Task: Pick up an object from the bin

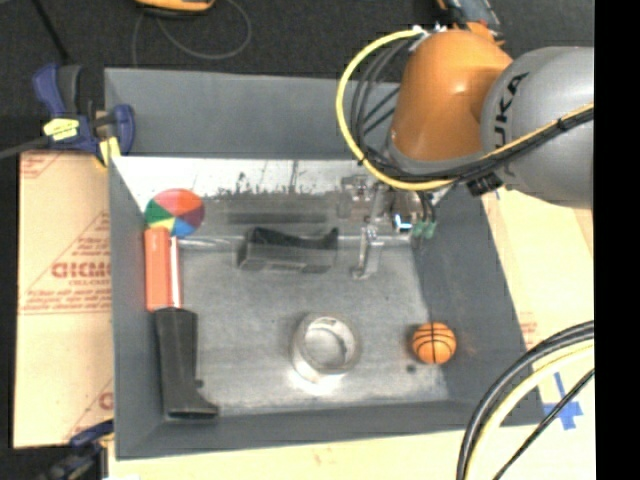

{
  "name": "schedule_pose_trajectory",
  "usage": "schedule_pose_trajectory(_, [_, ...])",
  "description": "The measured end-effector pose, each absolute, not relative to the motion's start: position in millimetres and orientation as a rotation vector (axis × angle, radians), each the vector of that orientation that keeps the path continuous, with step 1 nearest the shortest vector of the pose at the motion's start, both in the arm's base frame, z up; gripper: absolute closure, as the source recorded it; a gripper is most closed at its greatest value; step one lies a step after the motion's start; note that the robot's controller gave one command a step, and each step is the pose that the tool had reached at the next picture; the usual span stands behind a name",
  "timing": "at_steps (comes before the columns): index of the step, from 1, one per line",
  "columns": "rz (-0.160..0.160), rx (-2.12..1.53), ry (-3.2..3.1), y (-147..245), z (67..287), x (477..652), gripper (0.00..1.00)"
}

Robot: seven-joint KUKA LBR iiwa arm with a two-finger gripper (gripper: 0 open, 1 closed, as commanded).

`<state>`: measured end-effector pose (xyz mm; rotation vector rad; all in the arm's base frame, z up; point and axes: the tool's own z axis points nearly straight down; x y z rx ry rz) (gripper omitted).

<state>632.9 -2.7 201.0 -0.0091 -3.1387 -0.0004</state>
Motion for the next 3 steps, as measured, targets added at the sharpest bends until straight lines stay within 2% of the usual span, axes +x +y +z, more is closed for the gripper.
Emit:
schedule_pose_trajectory(1, [0.0, -0.009, -3.146, -2.8, 206.4, 634.0, 0.0])
schedule_pose_trajectory(2, [0.002, 0.2, -3.142, 9.3, 166.8, 615.0, 0.0])
schedule_pose_trajectory(3, [0.001, 0.69, -3.067, 26.1, 153.8, 577.8, 0.0])
